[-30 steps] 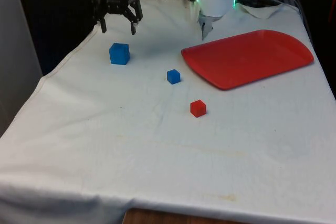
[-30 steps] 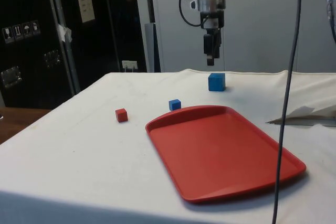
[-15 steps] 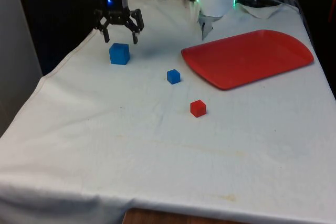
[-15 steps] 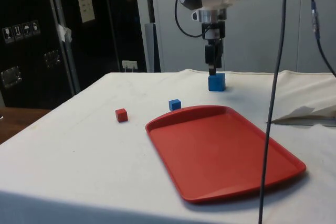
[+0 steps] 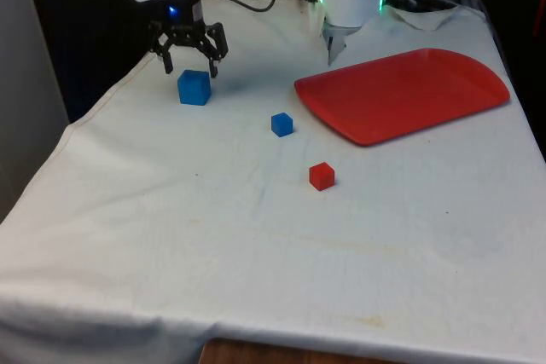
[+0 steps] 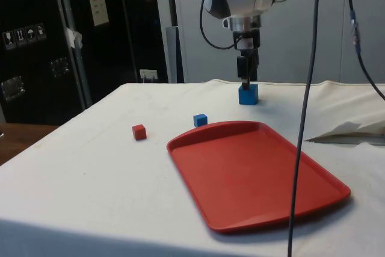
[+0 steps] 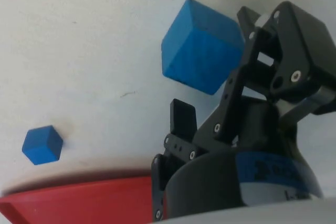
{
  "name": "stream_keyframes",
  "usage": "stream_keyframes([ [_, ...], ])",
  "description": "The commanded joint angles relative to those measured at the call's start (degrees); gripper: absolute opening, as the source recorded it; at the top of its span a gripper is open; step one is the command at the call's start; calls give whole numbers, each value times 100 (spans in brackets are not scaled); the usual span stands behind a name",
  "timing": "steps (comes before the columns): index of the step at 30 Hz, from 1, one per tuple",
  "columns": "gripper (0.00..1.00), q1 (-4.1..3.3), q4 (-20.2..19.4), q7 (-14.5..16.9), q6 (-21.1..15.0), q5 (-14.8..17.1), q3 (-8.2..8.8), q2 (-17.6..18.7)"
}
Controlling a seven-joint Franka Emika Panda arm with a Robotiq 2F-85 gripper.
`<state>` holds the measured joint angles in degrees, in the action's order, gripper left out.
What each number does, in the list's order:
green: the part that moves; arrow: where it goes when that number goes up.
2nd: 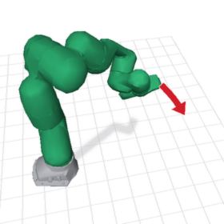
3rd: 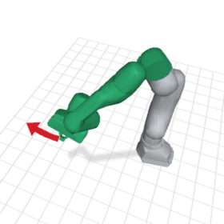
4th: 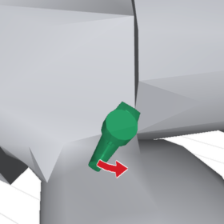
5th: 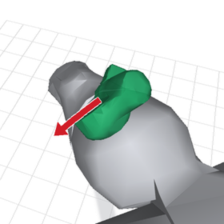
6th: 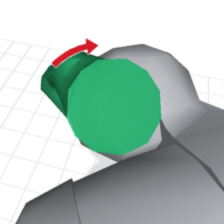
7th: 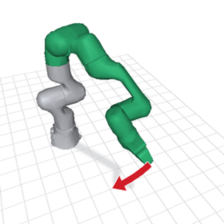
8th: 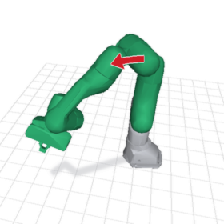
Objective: Pick up the largest block and place it onto the tray.
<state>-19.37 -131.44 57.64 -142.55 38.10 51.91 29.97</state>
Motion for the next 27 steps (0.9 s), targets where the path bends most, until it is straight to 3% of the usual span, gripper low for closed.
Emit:
stream_keyframes([
  [1, 100, 52, 17, 74, -52, 132, -80, 34],
  [6, 100, 52, 63, 155, -46, 344, -115, 160],
  [7, 100, 0, 40, 103, -6, 269, -46, 160],
  [8, 100, 52, 74, 178, -46, 390, -120, 178],
  [14, 100, 34, 109, 258, -17, 561, -109, 298],
  [15, 100, -6, 92, 218, 0, 516, -69, 304],
  [17, 100, 34, 109, 264, -17, 567, -103, 304],
  [19, 83, 40, 109, 264, -17, 573, -103, 309],
  [21, 60, 40, 109, 264, -17, 573, -103, 309],
  [23, 32, 40, 109, 264, -17, 573, -97, 309],
  [24, 11, 40, 109, 264, -17, 573, -97, 309],
  [25, 0, 0, 92, 223, 0, 533, -63, 309],
  [27, 0, 40, 109, 264, -17, 579, -97, 309],
])
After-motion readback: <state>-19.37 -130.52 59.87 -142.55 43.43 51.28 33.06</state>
